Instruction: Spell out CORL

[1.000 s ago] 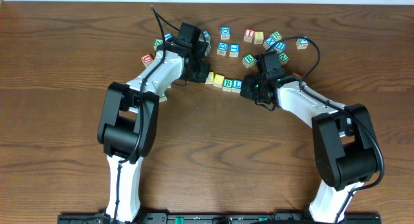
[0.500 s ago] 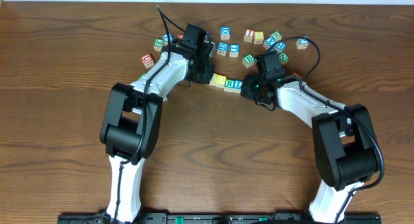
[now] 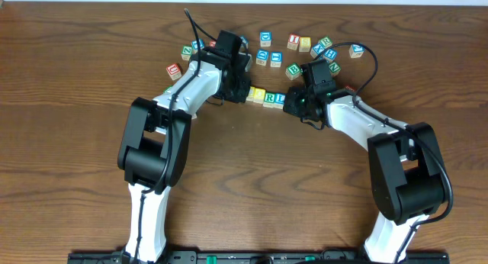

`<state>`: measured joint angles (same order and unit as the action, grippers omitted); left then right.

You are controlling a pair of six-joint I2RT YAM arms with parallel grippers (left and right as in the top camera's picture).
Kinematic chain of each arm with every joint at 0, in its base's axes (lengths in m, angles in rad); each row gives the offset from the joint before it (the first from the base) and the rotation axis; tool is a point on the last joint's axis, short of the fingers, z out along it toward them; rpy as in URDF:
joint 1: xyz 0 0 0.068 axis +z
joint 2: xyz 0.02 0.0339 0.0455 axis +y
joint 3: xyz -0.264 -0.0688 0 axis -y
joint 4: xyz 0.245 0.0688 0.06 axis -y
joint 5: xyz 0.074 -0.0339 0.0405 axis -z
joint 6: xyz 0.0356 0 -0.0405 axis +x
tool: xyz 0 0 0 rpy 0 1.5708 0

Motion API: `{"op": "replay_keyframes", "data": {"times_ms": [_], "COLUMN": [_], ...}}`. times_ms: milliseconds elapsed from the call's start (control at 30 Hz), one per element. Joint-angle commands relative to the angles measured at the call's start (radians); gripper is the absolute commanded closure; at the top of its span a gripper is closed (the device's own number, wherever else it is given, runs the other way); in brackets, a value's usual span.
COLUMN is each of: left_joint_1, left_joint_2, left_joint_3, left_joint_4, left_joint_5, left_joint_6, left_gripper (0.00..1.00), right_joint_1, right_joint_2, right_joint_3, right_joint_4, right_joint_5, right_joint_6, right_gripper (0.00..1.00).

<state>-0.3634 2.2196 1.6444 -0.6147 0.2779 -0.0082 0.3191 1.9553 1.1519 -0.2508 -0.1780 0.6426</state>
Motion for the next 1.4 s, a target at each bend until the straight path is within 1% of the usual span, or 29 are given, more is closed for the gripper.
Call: {"op": "replay_keyframes", "data": {"times_ms": [0, 467, 700, 933, 1133, 1300, 1367], "left_joint_1": [-0.002, -0.004, -0.009, 0.008, 0.037, 0.048, 0.055], "left_joint_2": [-0.014, -0.014, -0.014, -0.015, -0.016, -0.029, -0.045], "left_joint_3": [0.016, 0.016, 0.016, 0.018, 0.053, 0.055, 0.058], "left_joint_4": [-0.013, -0.047, -0.073, -0.092, -0.149, -0.163, -0.175], "left_joint_5": [-0.002, -0.002, -0.002, -0.002, -0.002, -0.002, -0.002], "left_joint_6": [-0.012, -0.013, -0.011, -0.003, 0.0, 0.015, 0.015], "left_gripper": [0.92, 0.92, 0.92, 0.92, 0.92, 0.92, 0.92], "right_joint_1": [0.007, 0.007, 0.007, 0.005, -0.019, -0.025, -0.025], "right_joint_2": [0.01, 0.01, 0.01, 0.01, -0.001, -0.003, -0.014], "right_joint_3": [0.012, 0.012, 0.012, 0.012, 0.013, 0.013, 0.014], "right_joint_4": [0.009, 0.034, 0.011, -0.008, -0.016, -0.03, -0.039], "right_joint_5": [0.004, 0.015, 0.014, 0.014, 0.014, 0.002, -0.017], "right_joint_6": [-0.012, -0.04, -0.042, -0.06, -0.1, -0.105, -0.133], "right_gripper": [0.88, 0.86, 0.86, 0.86, 0.85, 0.84, 0.85]}}
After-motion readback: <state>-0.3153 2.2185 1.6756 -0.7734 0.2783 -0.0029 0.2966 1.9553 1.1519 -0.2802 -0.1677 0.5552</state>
